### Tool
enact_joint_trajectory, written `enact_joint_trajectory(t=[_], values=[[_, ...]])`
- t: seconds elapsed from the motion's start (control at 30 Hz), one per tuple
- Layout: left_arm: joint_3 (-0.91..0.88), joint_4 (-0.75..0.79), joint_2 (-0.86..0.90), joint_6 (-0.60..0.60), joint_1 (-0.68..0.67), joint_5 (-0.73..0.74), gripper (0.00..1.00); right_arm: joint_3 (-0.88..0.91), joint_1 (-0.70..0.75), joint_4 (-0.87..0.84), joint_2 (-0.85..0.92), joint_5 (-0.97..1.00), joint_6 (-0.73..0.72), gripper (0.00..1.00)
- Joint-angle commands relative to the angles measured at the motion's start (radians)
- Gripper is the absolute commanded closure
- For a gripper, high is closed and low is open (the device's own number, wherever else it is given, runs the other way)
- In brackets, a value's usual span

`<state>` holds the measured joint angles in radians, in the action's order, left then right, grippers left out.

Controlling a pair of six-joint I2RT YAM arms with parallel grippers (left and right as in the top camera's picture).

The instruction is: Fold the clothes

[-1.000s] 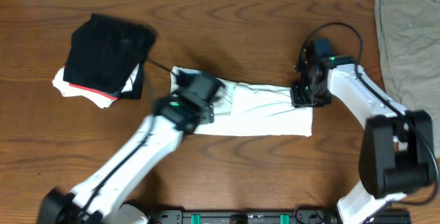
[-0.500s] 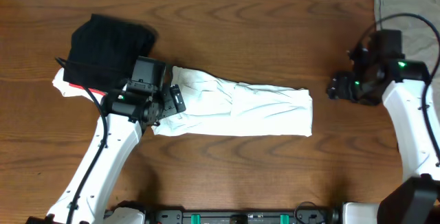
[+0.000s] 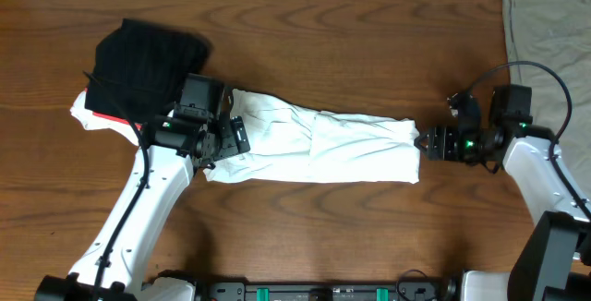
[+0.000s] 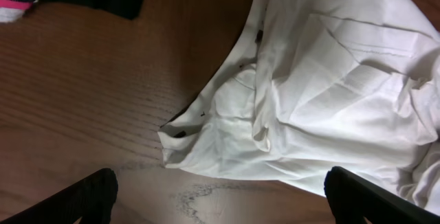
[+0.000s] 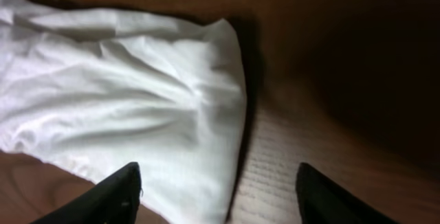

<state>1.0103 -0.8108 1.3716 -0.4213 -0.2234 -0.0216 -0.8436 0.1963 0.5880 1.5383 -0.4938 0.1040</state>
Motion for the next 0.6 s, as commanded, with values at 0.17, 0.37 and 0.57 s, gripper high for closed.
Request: enact_joint_trajectory(t=[0.17, 0.37, 0.57], values=[[0.005, -0.004, 0.030, 0.010, 0.006, 0.006, 0.02, 0.146, 0.004, -0.216, 0.006, -0.154, -0.055, 0.40], [0.005, -0.005, 0.040, 0.010, 0.006, 0.007, 0.02, 0.211, -0.011, -0.330, 0.006, -0.143, -0.085, 0.42], [0.005, -0.005, 0.040, 0.010, 0.006, 0.007, 0.02, 0.239, -0.032, -0.395, 0.007, -0.138, -0.118, 0.44]])
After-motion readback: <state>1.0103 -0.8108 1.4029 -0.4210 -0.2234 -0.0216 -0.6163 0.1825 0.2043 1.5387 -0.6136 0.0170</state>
